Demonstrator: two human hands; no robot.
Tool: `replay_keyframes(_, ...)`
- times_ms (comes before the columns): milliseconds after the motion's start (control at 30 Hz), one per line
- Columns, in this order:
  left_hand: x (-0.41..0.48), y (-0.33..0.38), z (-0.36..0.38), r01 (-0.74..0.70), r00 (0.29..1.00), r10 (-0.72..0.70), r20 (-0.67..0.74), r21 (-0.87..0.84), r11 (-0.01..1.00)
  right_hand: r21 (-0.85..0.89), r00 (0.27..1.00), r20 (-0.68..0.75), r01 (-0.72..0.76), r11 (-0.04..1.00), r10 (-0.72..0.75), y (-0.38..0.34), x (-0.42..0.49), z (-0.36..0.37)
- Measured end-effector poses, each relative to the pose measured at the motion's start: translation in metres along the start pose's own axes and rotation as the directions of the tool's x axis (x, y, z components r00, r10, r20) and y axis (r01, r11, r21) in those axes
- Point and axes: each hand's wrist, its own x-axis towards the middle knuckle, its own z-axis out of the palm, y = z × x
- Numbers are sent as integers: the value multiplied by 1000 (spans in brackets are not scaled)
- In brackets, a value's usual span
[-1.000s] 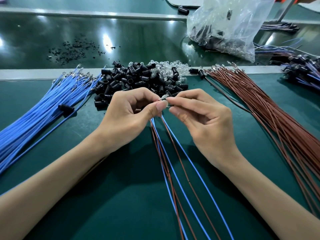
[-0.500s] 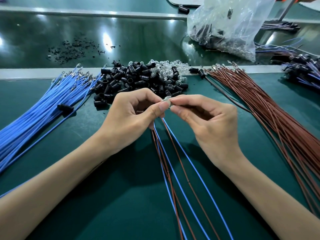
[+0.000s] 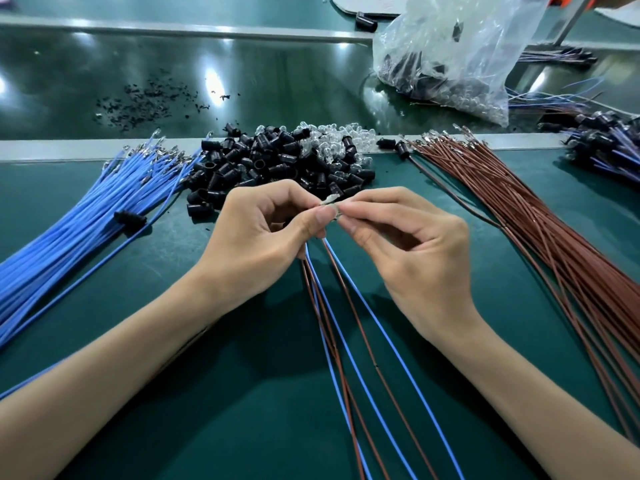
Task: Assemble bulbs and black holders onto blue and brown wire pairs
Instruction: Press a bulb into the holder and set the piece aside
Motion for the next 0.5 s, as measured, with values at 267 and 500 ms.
replay_keyframes(267,2,0,0,30,999,-29,13,-26,999,-47,1000,-12,7,999,-7,-1,2,-1)
replay_keyframes(500,4,5,-1,7,999,-5,-53,51,999,-46,1000,-19,12,999,-13,-1,1,0)
